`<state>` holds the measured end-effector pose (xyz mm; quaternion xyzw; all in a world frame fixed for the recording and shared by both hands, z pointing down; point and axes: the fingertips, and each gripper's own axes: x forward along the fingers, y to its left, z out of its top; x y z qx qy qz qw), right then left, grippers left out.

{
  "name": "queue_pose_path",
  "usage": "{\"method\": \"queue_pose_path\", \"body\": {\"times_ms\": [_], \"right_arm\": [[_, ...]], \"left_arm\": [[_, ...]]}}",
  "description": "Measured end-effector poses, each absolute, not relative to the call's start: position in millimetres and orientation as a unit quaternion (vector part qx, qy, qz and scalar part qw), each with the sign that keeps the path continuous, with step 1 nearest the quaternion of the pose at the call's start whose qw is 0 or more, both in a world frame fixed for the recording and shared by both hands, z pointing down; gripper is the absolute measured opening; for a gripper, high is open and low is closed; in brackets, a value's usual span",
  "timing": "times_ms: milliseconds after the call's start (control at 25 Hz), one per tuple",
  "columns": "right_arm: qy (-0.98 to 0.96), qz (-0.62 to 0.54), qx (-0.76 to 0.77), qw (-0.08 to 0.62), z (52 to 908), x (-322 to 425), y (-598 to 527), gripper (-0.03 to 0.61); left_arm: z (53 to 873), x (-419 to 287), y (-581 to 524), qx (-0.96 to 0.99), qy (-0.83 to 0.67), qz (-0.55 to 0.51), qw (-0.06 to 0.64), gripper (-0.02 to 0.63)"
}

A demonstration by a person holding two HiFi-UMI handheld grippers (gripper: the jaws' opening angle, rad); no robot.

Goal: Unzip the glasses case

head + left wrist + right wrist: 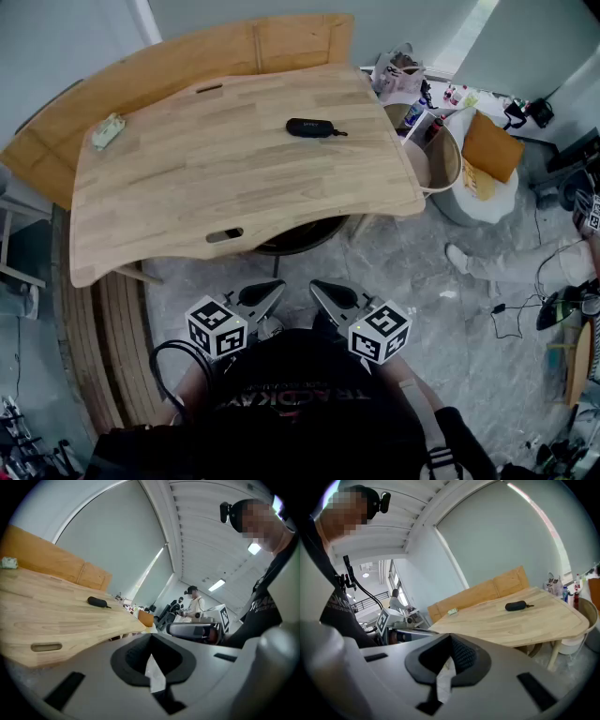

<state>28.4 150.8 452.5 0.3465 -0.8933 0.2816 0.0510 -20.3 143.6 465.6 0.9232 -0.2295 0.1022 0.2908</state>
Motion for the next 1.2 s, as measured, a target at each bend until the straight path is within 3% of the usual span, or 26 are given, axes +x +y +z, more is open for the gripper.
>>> {"method": "queue_pose_path", "body": {"times_ms": [1200], "right_arm": [[-0.899,0.281,0.33,0.065,454,15,150,0.015]], "left_arm": [[468,-30,146,0.919,-0.238,0.091,0.303,0.011]]}}
